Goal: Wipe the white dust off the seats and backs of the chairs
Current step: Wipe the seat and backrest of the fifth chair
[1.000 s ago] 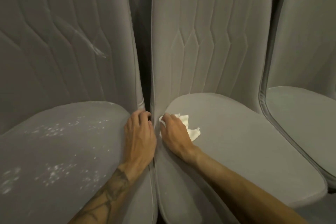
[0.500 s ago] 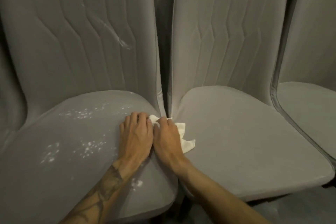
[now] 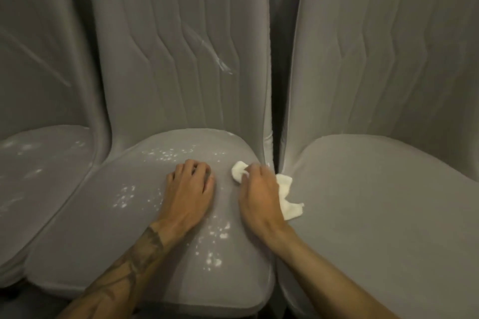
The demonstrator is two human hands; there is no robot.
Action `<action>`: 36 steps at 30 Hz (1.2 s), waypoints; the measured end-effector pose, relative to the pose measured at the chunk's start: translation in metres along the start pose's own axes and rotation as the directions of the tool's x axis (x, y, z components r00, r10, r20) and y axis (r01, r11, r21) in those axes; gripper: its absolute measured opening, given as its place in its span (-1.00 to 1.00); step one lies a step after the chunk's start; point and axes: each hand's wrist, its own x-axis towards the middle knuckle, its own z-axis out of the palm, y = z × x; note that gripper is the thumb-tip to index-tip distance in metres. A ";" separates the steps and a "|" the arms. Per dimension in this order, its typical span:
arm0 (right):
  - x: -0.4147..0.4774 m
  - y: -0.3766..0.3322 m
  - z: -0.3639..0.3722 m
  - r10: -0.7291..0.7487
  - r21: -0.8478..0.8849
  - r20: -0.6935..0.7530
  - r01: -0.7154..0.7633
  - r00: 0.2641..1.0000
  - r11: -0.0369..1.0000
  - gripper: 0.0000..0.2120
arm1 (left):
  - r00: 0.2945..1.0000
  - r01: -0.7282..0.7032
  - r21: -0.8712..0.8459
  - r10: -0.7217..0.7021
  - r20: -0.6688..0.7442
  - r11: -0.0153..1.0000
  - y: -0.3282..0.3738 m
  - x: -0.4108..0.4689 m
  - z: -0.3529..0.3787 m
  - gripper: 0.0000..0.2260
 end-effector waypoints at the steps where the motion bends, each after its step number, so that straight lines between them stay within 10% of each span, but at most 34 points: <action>1: 0.010 -0.005 0.004 -0.001 0.011 -0.008 0.001 1.000 1.000 -0.85 | 0.999 0.035 -0.001 -0.035 0.007 0.999 -0.006 0.001 -0.003 -0.82; 7: 0.035 -0.006 0.003 -0.070 0.011 0.185 0.069 0.980 0.998 -0.63 | 0.992 0.121 0.087 -0.123 0.020 0.989 -0.052 -0.010 -0.025 -0.74; 13: 0.035 0.010 0.018 -0.253 -0.287 0.008 0.245 0.967 0.926 -0.67 | 0.993 0.108 0.152 -0.115 0.037 0.982 -0.102 -0.005 -0.037 -0.73; 29: 0.069 -0.038 0.060 0.105 -0.343 -0.175 -0.161 0.979 0.926 -0.72 | 0.971 -0.191 0.048 0.182 0.159 0.980 -0.233 0.054 -0.044 -0.48; 36: 0.050 -0.094 0.099 0.082 -0.309 -0.068 -0.099 0.994 0.946 -0.75 | 0.977 -0.213 0.001 0.212 0.030 0.977 -0.242 0.047 -0.031 -0.66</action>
